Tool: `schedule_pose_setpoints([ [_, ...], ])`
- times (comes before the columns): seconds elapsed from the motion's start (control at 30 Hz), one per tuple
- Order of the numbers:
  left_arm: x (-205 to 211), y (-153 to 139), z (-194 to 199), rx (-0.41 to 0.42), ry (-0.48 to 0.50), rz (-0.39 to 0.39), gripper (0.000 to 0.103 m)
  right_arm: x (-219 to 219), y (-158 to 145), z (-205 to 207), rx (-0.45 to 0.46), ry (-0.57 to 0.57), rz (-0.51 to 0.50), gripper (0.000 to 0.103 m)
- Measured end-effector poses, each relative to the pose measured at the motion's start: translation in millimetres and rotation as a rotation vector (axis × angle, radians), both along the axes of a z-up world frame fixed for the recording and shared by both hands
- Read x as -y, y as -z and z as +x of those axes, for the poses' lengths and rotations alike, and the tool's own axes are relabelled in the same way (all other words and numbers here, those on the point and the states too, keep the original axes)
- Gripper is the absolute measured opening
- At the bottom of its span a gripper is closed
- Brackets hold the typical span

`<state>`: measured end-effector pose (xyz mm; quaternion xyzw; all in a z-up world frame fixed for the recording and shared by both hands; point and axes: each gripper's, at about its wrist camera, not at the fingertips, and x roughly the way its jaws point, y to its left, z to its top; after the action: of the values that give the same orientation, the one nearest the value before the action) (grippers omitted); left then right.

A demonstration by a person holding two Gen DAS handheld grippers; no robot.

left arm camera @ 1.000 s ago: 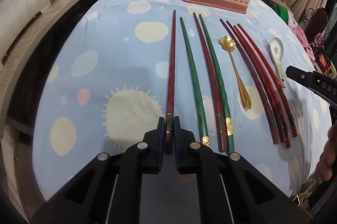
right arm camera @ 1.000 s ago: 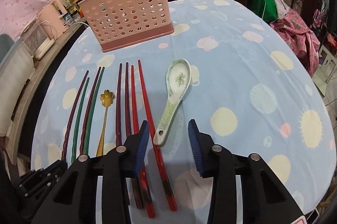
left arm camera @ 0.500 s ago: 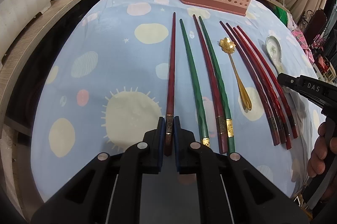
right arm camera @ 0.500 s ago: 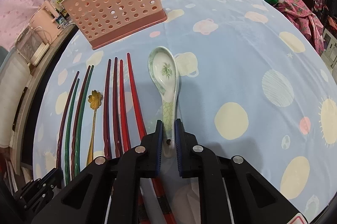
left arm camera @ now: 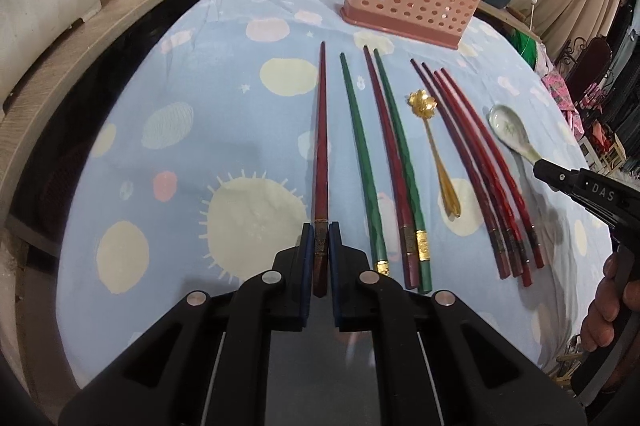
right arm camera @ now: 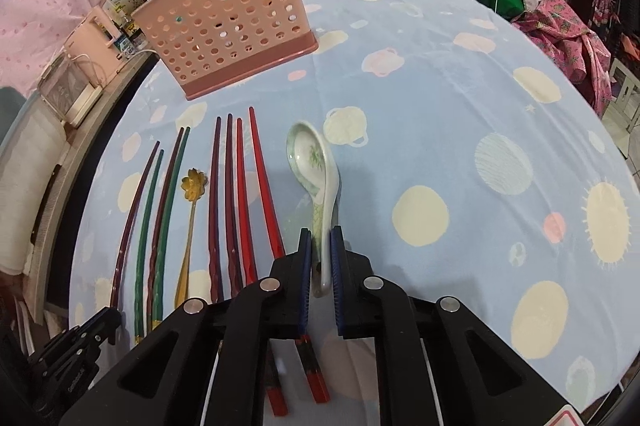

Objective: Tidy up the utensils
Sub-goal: 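Lift and carry the chopstick with the left tool while the right tool carries the spoon to the pink basket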

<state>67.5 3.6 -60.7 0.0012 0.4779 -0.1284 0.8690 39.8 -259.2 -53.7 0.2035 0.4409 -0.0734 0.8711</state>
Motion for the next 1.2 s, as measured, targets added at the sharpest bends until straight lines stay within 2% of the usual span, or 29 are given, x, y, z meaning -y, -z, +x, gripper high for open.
schedule_pose_setpoints([
  [0.37, -10, -52, -4, 0.106, -0.037, -0.066, 0.007, 7, -45, -18, 0.086, 0.010, -0.030, 0.007],
  [0.6, -11, -91, 10, 0.186, -0.050, -0.100, 0.007, 8, -66, -15, 0.131, -0.006, -0.039, 0.007],
  [0.9, -8, -154, 55, 0.325, -0.065, -0.130, 0.007, 14, -95, 7, 0.193, -0.019, -0.042, 0.007],
  [1.2, 4, -213, 103, 0.435, -0.060, -0.182, 0.007, 33, -129, 53, 0.270, -0.005, -0.048, 0.007],
])
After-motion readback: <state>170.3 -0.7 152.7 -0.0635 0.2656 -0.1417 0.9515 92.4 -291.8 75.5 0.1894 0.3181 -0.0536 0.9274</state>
